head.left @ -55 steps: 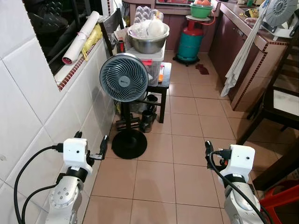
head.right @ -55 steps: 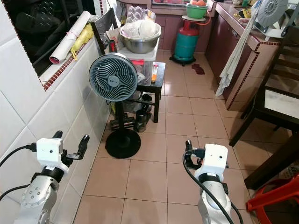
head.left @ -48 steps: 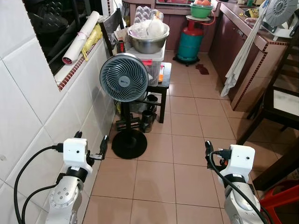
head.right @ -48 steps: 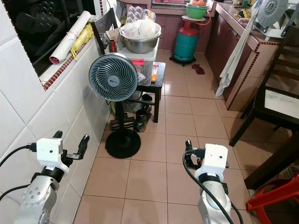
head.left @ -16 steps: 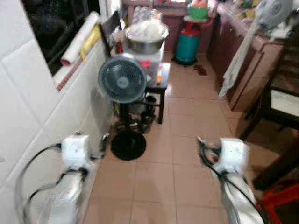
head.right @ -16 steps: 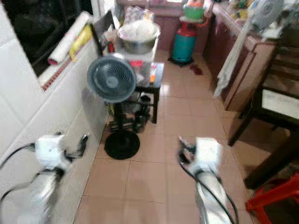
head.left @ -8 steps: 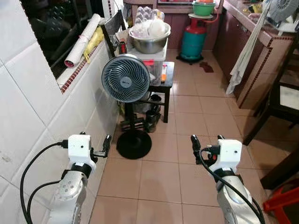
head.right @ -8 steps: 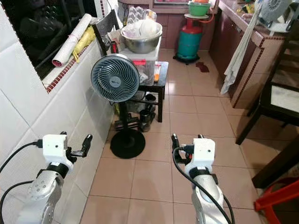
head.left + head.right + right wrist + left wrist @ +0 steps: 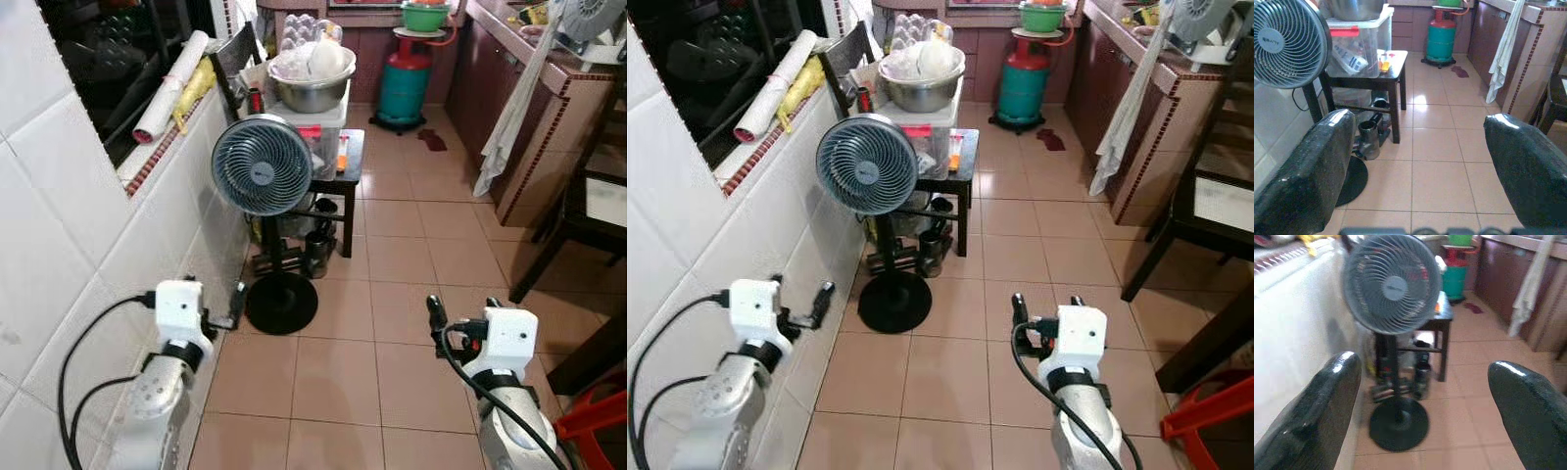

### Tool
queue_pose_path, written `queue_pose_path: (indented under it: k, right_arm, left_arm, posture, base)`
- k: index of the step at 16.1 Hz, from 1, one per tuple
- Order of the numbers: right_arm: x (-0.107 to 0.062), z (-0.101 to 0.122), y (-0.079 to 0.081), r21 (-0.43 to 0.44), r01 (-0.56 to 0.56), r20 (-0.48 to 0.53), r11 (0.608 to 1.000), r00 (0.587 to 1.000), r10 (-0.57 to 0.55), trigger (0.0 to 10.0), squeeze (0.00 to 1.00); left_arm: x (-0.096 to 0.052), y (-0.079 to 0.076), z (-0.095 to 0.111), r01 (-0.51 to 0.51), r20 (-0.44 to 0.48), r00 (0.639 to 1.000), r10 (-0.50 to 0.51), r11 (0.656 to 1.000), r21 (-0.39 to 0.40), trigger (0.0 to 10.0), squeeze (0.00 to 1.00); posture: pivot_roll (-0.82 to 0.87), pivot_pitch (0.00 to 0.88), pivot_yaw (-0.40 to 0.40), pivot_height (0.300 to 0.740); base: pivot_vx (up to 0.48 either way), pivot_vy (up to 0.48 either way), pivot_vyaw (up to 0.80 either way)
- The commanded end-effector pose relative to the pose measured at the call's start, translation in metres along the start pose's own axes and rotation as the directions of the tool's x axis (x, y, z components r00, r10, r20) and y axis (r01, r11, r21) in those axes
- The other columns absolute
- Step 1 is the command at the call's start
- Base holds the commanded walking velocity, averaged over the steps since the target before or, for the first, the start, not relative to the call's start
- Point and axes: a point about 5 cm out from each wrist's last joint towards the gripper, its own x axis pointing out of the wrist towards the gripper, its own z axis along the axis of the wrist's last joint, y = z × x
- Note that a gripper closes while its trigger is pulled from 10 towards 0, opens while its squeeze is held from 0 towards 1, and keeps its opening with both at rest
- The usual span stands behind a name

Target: Setting the table

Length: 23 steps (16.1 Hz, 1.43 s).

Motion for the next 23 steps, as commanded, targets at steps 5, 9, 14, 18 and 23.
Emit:
queue_pose_path:
  k: [5, 9, 14, 18, 23]
  right_arm:
    - [0.003, 0.006, 0.000, -0.024, -0.014, 0.003, 1.000, 1.000, 0.014, 10.0, 0.00]
    - [0.006, 0.006, 0.003, -0.016, -0.026, 0.000, 1.000, 1.000, 0.026, 10.0, 0.00]
    - [0.006, 0.004, 0.008, -0.012, -0.038, -0.003, 0.999, 0.999, 0.038, 10.0, 0.00]
    - [0.006, 0.004, 0.010, -0.012, -0.045, -0.004, 0.999, 0.999, 0.045, 10.0, 0.00]
    - [0.005, 0.003, 0.012, -0.014, -0.054, -0.008, 0.998, 0.999, 0.054, 10.0, 0.00]
  left_arm:
    - [-0.007, -0.001, -0.002, 0.025, -0.007, 1.000, -0.025, 1.000, -0.011, 10.0, 0.00]
    - [-0.007, -0.004, -0.002, 0.041, -0.006, 0.999, -0.041, 0.999, -0.021, 10.0, 0.00]
    - [-0.006, -0.006, -0.002, 0.061, -0.005, 0.998, -0.061, 0.998, -0.024, 10.0, 0.00]
    - [-0.006, -0.007, -0.003, 0.071, -0.011, 0.997, -0.071, 0.997, -0.026, 10.0, 0.00]
    - [-0.008, -0.009, -0.005, 0.079, -0.018, 0.997, -0.079, 0.996, -0.031, 10.0, 0.00]
  posture:
    - [0.02, 0.000, 0.015, 0.740]
    - [0.03, 0.000, 0.004, 0.740]
    - [0.03, 0.000, 0.005, 0.740]
    - [0.03, 0.000, 0.005, 0.740]
    - [0.04, 0.000, 0.002, 0.740]
  base:
    - [0.000, 0.000, -0.80]
    - [0.184, 0.000, -0.80]
    - [0.304, 0.000, -0.80]
    - [0.319, 0.000, -0.80]
    - [0.322, 0.000, -0.80]
